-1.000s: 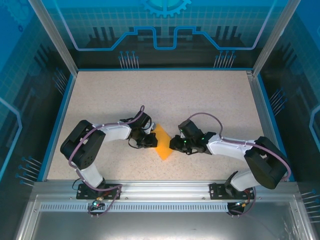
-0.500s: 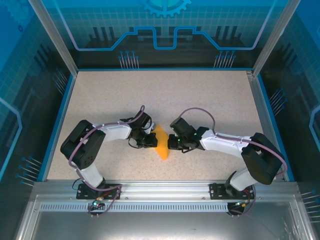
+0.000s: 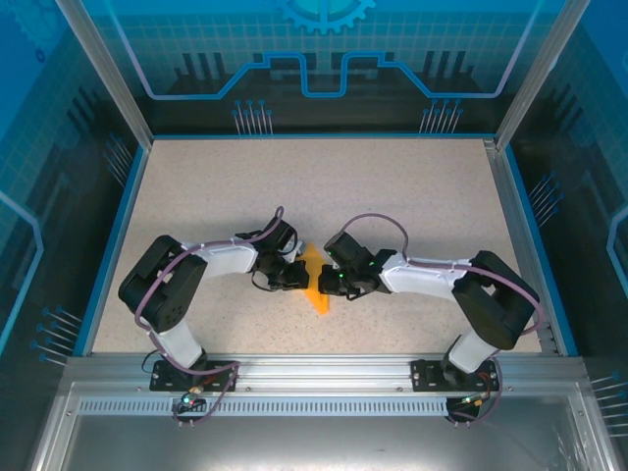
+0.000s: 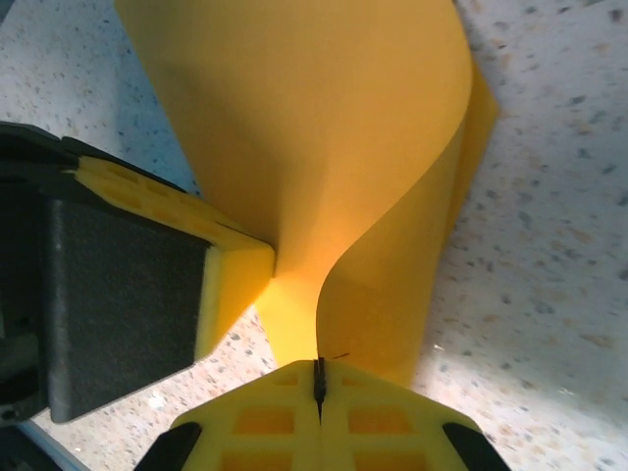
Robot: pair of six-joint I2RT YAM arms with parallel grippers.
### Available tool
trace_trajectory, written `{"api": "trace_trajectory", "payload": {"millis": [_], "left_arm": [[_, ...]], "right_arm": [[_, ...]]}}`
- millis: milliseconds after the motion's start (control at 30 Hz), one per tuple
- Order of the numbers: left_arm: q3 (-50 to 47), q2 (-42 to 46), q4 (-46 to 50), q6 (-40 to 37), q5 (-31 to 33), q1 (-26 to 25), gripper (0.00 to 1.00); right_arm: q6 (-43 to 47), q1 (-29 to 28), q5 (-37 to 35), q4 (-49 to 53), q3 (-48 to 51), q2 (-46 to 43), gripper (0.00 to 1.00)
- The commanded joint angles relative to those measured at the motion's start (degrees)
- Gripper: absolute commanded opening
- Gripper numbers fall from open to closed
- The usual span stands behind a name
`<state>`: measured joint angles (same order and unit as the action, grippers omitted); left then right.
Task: Fold a paper plane with a square sheet of paper (pick it up from the middle)
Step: Third fold the triangle at the center of the table.
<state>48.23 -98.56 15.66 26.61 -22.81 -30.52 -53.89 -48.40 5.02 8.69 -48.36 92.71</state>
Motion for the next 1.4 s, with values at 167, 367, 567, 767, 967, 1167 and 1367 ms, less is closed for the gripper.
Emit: {"api": "trace_trajectory", "payload": {"millis": [167,367,567,767,967,1167,1367], "left_arm": [[-3.3,-0.1,3.0,-0.7,0.9,1.2,0.09],[-3.9,1.8,2.5,0.0,-0.9,2.2,0.09],[-4.0,3.4,1.9,0.9,-4.1,3.2,0.09],[-1.8,6.1,4.2,0.6,-4.9,4.4,0.1],[0.0,4.5,5.6,-1.3,-5.2,6.6,0.1],[1.4,1.3,7.1,-2.8,-2.5,7.6,0.1],[2.6,-1.6,7.0,-3.1,-1.5,7.7,0.09]], "right_arm": [[-3.5,-0.6,4.3,-7.1,-0.9,3.5,0.05],[-4.1,-0.6,4.3,-7.3,-1.0,5.2,0.05],[-4.3,-0.5,4.0,-7.0,-1.6,6.1,0.06],[-3.5,-0.6,3.4,-5.2,-1.7,6.1,0.06],[-3.2,-0.5,3.7,-4.9,-1.7,6.1,0.06],[-3.2,-0.6,3.7,-4.6,-3.5,6.0,0.06],[-3.0,-0.6,3.7,-3.9,-4.0,5.9,0.06]]}}
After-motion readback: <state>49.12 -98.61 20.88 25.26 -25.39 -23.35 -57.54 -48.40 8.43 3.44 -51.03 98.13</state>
